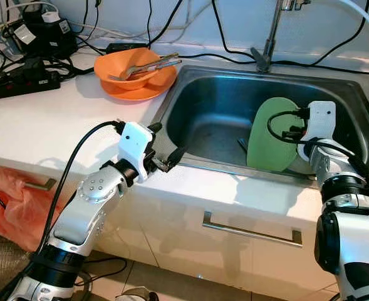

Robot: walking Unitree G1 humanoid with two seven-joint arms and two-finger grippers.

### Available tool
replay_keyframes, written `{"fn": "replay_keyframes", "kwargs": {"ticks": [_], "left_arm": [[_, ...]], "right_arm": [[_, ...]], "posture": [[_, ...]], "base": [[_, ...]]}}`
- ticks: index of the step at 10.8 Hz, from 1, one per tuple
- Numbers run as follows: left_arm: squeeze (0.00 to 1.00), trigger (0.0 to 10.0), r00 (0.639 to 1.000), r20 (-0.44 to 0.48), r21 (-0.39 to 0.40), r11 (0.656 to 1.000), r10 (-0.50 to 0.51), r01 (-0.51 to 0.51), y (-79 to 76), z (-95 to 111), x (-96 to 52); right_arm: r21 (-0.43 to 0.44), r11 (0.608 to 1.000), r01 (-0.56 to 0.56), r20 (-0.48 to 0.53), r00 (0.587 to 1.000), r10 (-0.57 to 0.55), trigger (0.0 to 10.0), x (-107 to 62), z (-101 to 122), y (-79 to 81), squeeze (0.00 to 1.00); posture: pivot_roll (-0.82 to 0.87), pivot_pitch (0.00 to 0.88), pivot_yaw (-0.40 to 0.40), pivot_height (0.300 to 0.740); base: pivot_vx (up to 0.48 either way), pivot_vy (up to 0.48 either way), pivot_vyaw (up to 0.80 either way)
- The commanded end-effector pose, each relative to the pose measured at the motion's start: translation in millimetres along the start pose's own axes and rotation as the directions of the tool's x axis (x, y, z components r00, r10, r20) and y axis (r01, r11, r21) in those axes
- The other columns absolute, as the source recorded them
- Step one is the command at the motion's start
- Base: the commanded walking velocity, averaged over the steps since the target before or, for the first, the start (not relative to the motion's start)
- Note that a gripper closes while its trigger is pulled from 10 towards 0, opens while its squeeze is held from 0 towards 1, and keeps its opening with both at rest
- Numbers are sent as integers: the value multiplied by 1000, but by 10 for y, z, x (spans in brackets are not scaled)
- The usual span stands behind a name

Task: Kitchen organization

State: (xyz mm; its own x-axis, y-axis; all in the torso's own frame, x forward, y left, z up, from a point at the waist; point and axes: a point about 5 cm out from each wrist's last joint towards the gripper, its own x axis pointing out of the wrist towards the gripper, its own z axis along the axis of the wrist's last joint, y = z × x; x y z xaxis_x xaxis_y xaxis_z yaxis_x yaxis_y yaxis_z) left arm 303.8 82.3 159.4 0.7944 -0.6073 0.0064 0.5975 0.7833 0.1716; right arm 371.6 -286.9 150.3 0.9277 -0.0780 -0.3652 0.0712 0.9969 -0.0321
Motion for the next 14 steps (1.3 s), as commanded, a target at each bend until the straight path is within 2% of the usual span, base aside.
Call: {"fn": "replay_keyframes", "kwargs": {"ticks": [1, 2, 3, 4, 5, 8, 10, 13, 14], "left_arm": [[12, 10000, 1000, -13, -15, 1000, -26, 26, -37, -9, -12], [12, 10000, 999, -24, -16, 999, -38, 37, -53, -26, -21], [16, 10000, 999, -29, -20, 999, -42, 41, -56, -30, -24], [16, 10000, 999, -33, -24, 999, -43, 42, -59, -32, -26], [16, 10000, 998, -41, -34, 998, -54, 53, -70, -38, -30], [24, 10000, 990, -47, -77, 989, -132, 128, -136, -29, -44], [24, 10000, 989, -45, -73, 988, -139, 135, -129, -4, -33], [24, 10000, 991, -45, -70, 990, -129, 126, -102, 12, -32], [27, 10000, 996, -28, -60, 995, -81, 79, -41, 45, -15]], "right_arm": [[-25, 999, 37, -62, 997, -38, 10000, -29, -154, -100, 718], [-25, 999, 43, -68, 997, -45, 10000, -33, -184, -114, 690], [-23, 999, 49, -72, 996, -51, 10000, -36, -203, -124, 612], [-14, 999, 50, -76, 996, -50, 10000, -37, -222, -124, 612], [-2, 999, 41, -80, 996, -41, 10000, -32, -238, -104, 1000], [7, 1000, 14, -68, 998, -14, 10000, -15, -205, -51, 1000], [7, 1000, -20, -62, 998, 20, 10000, 0, -175, 9, 1000], [11, 999, -40, -39, 998, 41, 10000, 16, -103, 60, 1000], [5, 998, -61, -10, 998, 61, 10000, 27, -36, 108, 1000]], "posture": [[178, 34, 43, 740], [176, 37, 44, 740], [176, 37, 44, 740], [177, 39, 44, 740], [179, 39, 44, 740], [178, 38, 44, 740], [177, 36, 42, 740], [177, 33, 43, 740], [177, 33, 43, 740]], "base": [[0, 0, 0], [0, 0, 0], [0, 0, 0], [0, 0, 0], [0, 0, 0], [0, 0, 0], [0, 0, 0], [0, 0, 0], [0, 0, 0]]}}
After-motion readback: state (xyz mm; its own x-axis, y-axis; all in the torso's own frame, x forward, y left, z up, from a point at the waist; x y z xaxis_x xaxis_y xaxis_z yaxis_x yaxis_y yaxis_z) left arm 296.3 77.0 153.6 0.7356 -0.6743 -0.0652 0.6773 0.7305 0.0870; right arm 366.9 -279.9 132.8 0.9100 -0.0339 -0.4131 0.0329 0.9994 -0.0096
